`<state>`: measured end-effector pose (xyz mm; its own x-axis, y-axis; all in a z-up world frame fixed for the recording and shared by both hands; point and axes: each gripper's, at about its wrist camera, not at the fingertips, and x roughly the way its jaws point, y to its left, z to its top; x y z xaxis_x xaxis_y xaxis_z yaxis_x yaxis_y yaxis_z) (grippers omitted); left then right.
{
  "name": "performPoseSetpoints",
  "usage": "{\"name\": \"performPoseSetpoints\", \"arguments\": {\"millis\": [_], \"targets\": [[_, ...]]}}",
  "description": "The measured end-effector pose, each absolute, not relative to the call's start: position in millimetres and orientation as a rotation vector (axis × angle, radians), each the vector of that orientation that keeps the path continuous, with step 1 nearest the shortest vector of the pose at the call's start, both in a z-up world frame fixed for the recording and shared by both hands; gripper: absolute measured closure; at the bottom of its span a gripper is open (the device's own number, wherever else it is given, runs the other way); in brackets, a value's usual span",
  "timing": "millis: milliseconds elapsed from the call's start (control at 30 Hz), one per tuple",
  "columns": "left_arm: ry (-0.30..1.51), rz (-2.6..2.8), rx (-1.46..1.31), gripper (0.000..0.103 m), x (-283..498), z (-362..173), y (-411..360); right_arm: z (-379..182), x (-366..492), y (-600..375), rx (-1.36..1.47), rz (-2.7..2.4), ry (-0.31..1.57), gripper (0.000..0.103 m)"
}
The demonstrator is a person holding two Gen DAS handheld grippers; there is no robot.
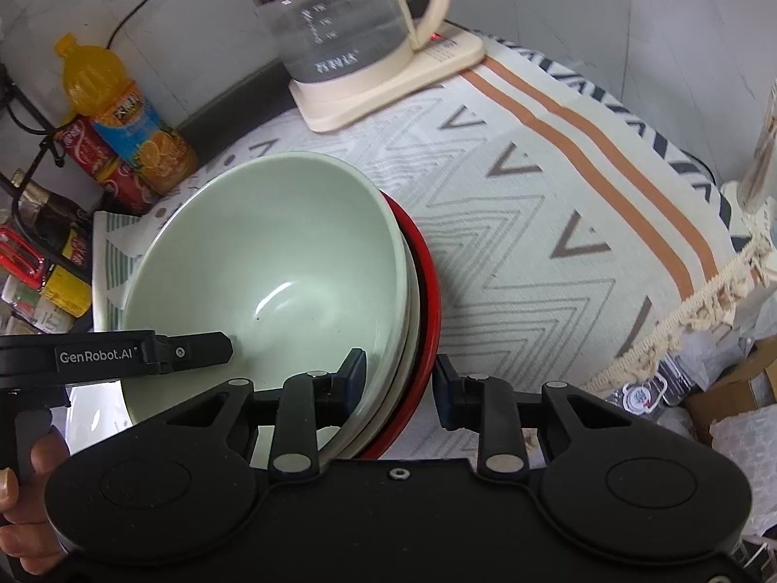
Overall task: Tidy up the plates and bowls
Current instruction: 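Lift the nested bowls with both grippers and lower them onto the plate stack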
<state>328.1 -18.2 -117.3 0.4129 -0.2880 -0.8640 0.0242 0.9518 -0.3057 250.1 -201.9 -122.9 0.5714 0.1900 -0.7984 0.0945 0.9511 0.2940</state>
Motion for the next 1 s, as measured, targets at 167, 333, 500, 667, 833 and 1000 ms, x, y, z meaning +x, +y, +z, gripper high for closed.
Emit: {"name": "performPoseSetpoints", "arguments": {"millis": [167, 333, 500, 667, 833, 1000], "targets": [[1.099, -0.175, -0.275, 0.077, 320, -106, -1, -112, 252, -189, 0.307, 0.080, 0.941, 0.075], [1.072, -0.153, -0.287, 0.076, 311, -95, 17, -102, 251, -174, 0.293, 0.108, 0.915, 0.075], [1.036, -0.127, -0.304, 0.076, 299, -82, 37, -90, 249, -158, 0.276, 0.140, 0.888, 0.075], [1.008, -0.101, -0.322, 0.076, 286, -73, 59, -80, 246, -140, 0.270, 0.168, 0.861, 0.075], [0.992, -0.065, -0.345, 0.076, 272, -69, 82, -73, 243, -118, 0.244, 0.207, 0.848, 0.075], [0.985, -0.028, -0.365, 0.076, 257, -67, 103, -70, 239, -94, 0.226, 0.245, 0.848, 0.075]]}}
